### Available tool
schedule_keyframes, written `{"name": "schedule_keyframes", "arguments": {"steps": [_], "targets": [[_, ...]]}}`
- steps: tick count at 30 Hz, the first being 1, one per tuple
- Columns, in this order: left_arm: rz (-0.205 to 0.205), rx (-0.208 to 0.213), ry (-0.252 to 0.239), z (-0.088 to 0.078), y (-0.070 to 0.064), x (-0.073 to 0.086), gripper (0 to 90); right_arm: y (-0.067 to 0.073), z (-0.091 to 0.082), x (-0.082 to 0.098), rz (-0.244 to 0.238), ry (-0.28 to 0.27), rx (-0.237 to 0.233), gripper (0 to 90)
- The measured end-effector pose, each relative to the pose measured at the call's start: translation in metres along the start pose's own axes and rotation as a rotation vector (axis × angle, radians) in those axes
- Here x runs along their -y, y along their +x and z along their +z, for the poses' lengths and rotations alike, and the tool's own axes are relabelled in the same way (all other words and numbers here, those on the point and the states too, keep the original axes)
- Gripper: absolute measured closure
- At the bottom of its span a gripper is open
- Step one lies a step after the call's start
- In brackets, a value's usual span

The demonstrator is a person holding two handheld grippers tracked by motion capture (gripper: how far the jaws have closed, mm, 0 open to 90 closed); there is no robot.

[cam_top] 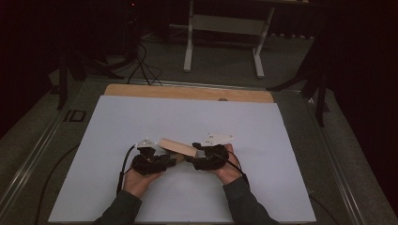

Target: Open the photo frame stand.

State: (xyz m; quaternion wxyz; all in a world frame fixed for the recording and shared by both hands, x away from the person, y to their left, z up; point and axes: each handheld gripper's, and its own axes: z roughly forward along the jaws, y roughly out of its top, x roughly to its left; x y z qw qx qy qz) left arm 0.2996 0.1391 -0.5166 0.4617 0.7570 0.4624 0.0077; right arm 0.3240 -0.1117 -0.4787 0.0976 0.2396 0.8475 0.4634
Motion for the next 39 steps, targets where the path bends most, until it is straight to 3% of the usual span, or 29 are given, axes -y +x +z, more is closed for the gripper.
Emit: {"name": "schedule_keyframes", "arguments": {"steps": [14, 39], "targets": [[0.023, -0.044, -0.010, -0.005, 0.000, 0.001, 54.9, 0.001, -0.003, -0.001, -0.006, -0.007, -0.003, 38.7], [0.023, -0.064, -0.033, -0.013, 0.003, -0.001, 55.2, 0.003, -0.010, -0.005, -0.019, -0.044, -0.016, 36.3]]}}
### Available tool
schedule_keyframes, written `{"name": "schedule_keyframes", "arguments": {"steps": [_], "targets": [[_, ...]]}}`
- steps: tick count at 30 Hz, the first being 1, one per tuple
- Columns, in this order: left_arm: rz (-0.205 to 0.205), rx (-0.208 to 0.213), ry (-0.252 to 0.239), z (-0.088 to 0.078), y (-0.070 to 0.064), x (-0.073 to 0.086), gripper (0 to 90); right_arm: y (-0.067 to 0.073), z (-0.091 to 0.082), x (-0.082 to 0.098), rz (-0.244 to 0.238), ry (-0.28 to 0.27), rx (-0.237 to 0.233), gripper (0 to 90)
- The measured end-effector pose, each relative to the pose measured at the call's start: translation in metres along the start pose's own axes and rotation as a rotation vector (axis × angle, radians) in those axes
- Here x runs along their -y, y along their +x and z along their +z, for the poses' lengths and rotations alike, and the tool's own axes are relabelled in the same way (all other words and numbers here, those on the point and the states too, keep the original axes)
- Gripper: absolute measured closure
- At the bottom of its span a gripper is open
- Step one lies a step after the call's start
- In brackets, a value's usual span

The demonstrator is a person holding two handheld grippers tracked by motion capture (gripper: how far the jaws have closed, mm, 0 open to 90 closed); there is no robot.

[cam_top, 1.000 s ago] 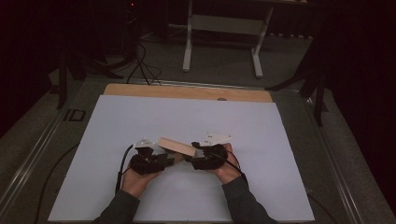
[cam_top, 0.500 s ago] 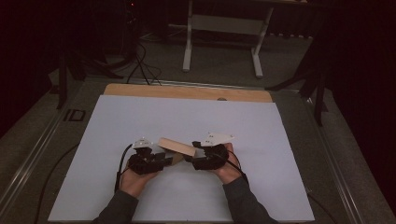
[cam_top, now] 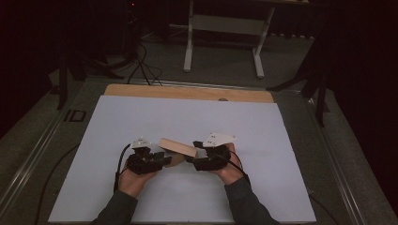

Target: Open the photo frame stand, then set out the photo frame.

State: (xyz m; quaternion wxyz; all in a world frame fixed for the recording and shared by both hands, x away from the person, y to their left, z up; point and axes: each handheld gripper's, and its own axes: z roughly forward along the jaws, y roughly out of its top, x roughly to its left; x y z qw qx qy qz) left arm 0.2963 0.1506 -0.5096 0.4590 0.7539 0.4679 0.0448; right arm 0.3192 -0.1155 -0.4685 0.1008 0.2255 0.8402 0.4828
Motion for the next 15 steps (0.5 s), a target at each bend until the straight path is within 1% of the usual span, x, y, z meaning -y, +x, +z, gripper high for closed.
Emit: {"name": "schedule_keyframes", "arguments": {"steps": [7, 8, 15], "targets": [[0.005, -0.008, -0.004, -0.0028, 0.0003, 0.0002, 55.2, 0.0012, -0.0015, -0.0013, -0.007, -0.005, 0.000, 35.8], [0.005, -0.009, -0.006, -0.0029, 0.0004, 0.0002, 55.2, 0.0015, -0.0020, -0.0019, -0.014, -0.007, 0.001, 35.5], [0.001, -0.011, -0.010, -0.0034, 0.0007, 0.0003, 55.1, 0.0017, -0.0044, -0.0033, -0.009, -0.023, -0.001, 35.4]]}}
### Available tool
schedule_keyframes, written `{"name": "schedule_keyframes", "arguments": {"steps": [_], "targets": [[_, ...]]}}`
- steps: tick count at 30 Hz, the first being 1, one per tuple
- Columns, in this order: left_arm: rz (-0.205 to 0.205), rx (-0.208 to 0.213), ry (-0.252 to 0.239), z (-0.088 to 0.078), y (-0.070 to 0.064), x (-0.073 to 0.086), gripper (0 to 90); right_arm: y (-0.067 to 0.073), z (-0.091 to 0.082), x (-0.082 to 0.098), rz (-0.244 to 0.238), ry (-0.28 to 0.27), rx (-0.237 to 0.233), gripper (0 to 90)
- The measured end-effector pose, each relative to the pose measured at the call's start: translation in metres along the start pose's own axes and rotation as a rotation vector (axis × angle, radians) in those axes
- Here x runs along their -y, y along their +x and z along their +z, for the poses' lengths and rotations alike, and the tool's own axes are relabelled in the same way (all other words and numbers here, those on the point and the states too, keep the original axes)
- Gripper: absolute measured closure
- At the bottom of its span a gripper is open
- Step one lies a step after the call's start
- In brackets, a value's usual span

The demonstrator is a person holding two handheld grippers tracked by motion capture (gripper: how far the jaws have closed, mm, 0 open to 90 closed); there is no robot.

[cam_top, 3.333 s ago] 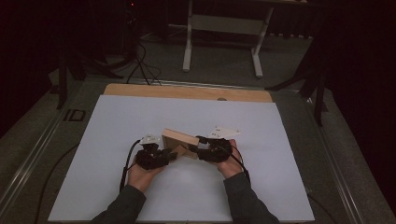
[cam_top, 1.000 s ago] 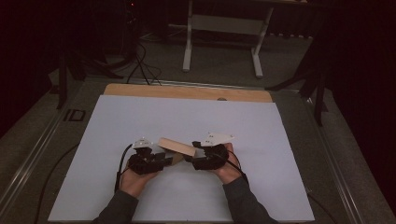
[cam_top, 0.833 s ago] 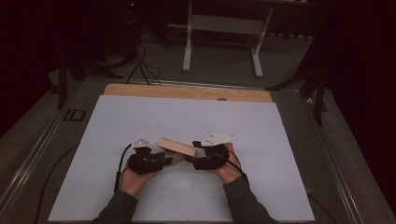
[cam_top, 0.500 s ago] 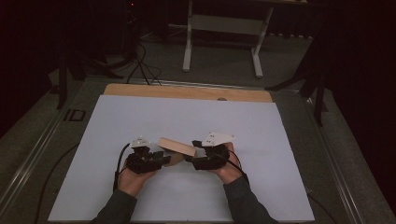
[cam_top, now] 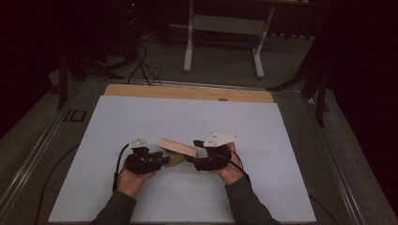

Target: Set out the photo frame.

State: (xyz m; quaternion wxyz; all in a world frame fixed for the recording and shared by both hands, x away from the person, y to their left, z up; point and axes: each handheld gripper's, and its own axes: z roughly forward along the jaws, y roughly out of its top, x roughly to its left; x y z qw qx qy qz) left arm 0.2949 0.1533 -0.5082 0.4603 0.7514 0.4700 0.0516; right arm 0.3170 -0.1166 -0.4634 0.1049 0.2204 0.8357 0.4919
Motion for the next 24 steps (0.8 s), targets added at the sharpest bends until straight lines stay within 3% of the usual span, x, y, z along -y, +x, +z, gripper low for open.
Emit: {"name": "schedule_keyframes", "arguments": {"steps": [24], "targets": [[0.015, -0.017, -0.013, -0.001, -0.001, 0.000, 55.0, -0.006, -0.015, -0.004, 0.016, -0.067, 0.007, 37.5]]}}
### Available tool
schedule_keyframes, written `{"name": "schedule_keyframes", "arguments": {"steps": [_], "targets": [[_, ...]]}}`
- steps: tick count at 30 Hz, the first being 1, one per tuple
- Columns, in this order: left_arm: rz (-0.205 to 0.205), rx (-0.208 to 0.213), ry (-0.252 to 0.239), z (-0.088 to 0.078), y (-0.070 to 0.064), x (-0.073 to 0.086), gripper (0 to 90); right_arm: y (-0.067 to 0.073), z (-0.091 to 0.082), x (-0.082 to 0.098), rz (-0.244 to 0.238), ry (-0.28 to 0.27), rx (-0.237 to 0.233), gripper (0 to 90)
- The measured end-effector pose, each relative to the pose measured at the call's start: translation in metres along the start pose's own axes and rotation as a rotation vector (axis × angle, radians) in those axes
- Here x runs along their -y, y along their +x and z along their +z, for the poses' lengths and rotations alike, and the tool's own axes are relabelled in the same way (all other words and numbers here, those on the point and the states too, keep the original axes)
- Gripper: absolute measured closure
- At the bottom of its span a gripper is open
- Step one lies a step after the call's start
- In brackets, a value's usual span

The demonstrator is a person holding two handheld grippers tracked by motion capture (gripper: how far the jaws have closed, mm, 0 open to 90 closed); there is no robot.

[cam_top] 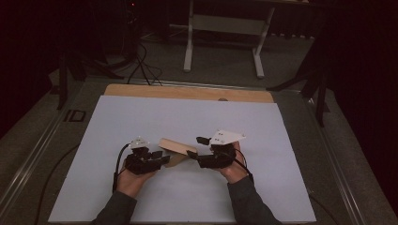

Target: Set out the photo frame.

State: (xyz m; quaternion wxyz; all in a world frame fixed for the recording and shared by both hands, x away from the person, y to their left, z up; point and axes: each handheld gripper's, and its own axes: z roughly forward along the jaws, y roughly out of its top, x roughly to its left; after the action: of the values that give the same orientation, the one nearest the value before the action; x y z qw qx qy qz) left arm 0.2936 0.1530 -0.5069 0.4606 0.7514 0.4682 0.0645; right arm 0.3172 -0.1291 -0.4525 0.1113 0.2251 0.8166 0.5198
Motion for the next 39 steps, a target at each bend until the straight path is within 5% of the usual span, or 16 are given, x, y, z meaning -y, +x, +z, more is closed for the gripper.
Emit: {"name": "schedule_keyframes", "arguments": {"steps": [14, 19, 27, 31, 39], "targets": [[0.026, -0.004, -0.003, -0.001, -0.002, 0.000, 61.6, -0.014, -0.009, 0.004, 0.062, -0.035, 0.078, 52.7], [0.041, -0.020, -0.004, -0.001, -0.004, -0.001, 65.8, -0.019, -0.006, 0.009, 0.095, -0.021, 0.133, 68.3], [0.073, -0.073, 0.003, -0.001, -0.006, -0.003, 79.3, -0.017, 0.008, 0.019, 0.107, 0.020, 0.129, 87.0], [0.075, -0.088, -0.007, -0.001, -0.007, -0.005, 89.1, -0.017, 0.012, 0.022, 0.108, 0.032, 0.128, 88.8], [0.085, -0.102, -0.026, -0.002, -0.009, -0.008, 89.6, -0.015, 0.017, 0.024, 0.101, 0.042, 0.120, 89.7]]}}
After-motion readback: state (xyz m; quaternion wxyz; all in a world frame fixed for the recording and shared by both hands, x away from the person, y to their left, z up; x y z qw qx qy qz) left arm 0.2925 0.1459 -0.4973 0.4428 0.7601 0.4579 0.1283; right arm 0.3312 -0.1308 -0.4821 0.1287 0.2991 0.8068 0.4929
